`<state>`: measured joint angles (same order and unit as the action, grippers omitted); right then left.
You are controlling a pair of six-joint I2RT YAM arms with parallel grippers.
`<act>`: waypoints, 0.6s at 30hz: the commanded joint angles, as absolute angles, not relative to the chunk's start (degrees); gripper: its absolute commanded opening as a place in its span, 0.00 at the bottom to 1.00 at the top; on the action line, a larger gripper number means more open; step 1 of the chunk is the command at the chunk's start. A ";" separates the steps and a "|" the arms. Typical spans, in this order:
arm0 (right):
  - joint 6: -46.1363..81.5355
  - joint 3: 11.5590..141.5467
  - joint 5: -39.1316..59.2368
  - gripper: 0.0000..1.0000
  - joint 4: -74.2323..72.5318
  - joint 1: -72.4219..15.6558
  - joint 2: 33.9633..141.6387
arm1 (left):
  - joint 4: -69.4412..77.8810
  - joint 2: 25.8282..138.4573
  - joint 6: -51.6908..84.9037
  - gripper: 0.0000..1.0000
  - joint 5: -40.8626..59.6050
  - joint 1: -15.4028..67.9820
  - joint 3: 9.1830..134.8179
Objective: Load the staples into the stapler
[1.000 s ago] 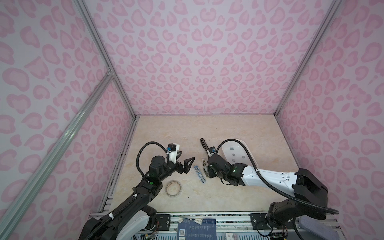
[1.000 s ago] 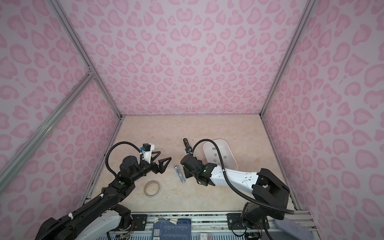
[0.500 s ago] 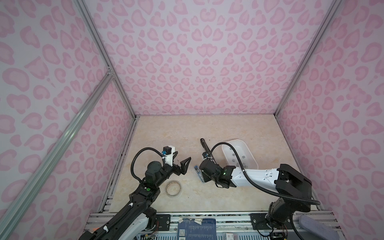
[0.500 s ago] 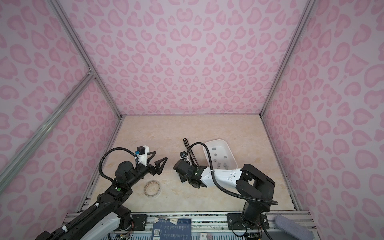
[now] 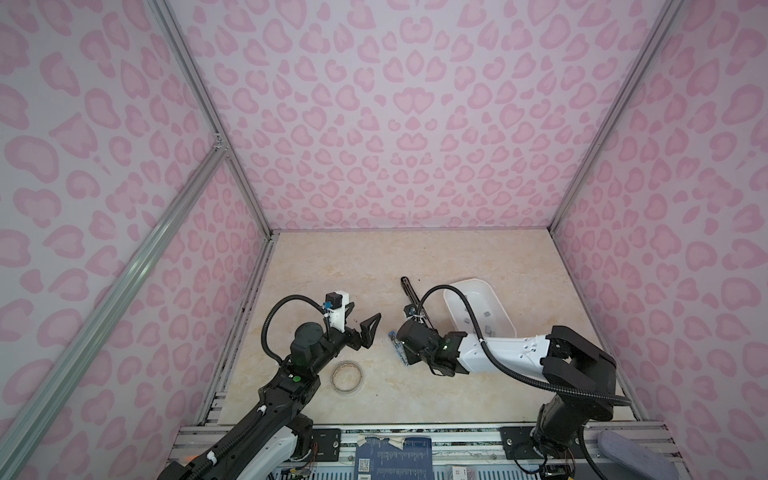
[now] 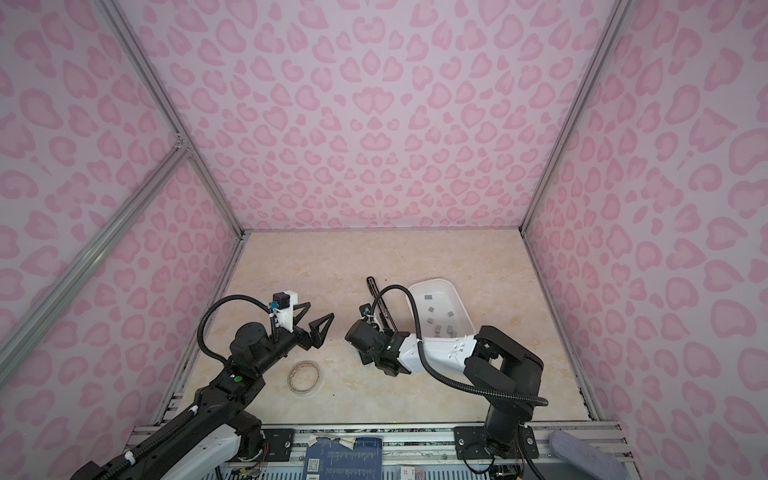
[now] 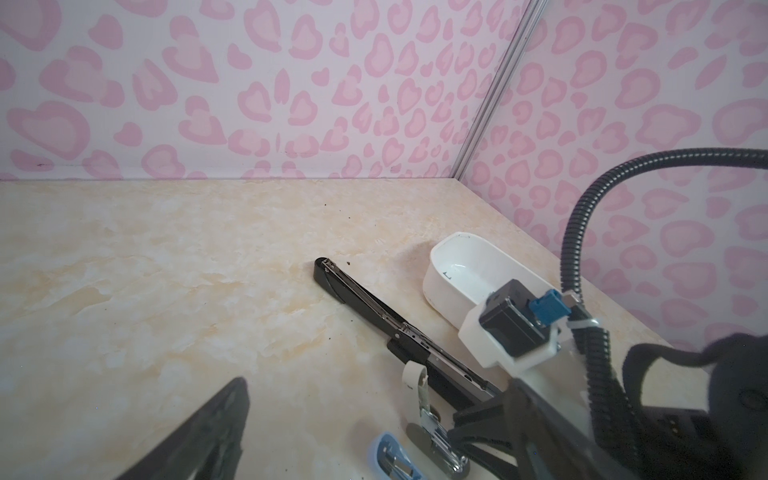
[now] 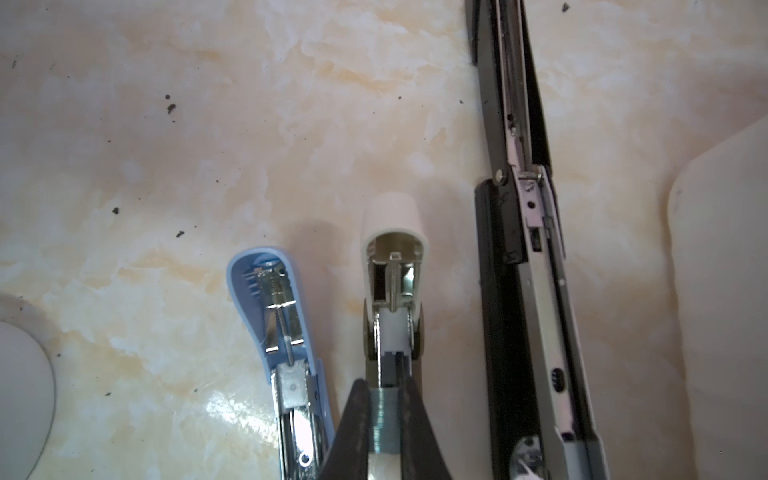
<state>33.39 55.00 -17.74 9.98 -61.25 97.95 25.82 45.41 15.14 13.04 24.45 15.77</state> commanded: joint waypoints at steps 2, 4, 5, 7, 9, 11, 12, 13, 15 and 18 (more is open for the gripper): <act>34.38 56.07 -18.28 0.05 8.63 -62.93 98.77 | 28.33 45.35 14.59 0.97 12.31 24.44 15.70; 34.69 56.81 -18.19 0.05 8.69 -63.92 99.38 | 28.30 45.42 14.66 0.97 11.89 24.43 15.73; 34.78 57.18 -18.49 0.04 9.22 -64.31 99.64 | 28.20 45.32 14.61 0.97 11.74 24.50 15.81; 34.85 57.99 -18.17 0.05 10.00 -64.77 99.98 | 28.17 45.35 14.60 0.97 11.57 24.50 15.78; 35.09 58.02 -17.09 0.04 9.86 -65.04 100.17 | 28.13 45.33 14.59 0.97 11.21 24.49 15.73; 35.40 57.98 -16.49 0.05 9.93 -65.26 100.26 | 27.84 45.30 14.69 0.97 10.62 24.46 15.76; 35.63 57.88 -16.20 0.04 10.00 -65.22 100.41 | 27.70 45.25 14.78 0.97 10.11 24.44 15.79; 35.78 57.87 -16.03 0.04 10.01 -65.24 100.59 | 27.46 45.18 14.82 0.97 9.57 24.50 15.80; 36.11 57.82 -15.65 0.04 10.00 -65.30 100.87 | 27.03 44.71 15.03 0.97 8.27 24.46 15.65; 36.52 57.48 -15.56 0.03 9.90 -65.44 101.07 | 26.84 43.43 15.29 0.97 6.47 24.45 15.02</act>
<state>35.42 57.87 -15.90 9.80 -65.28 100.51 25.76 44.29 15.18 8.71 24.45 15.44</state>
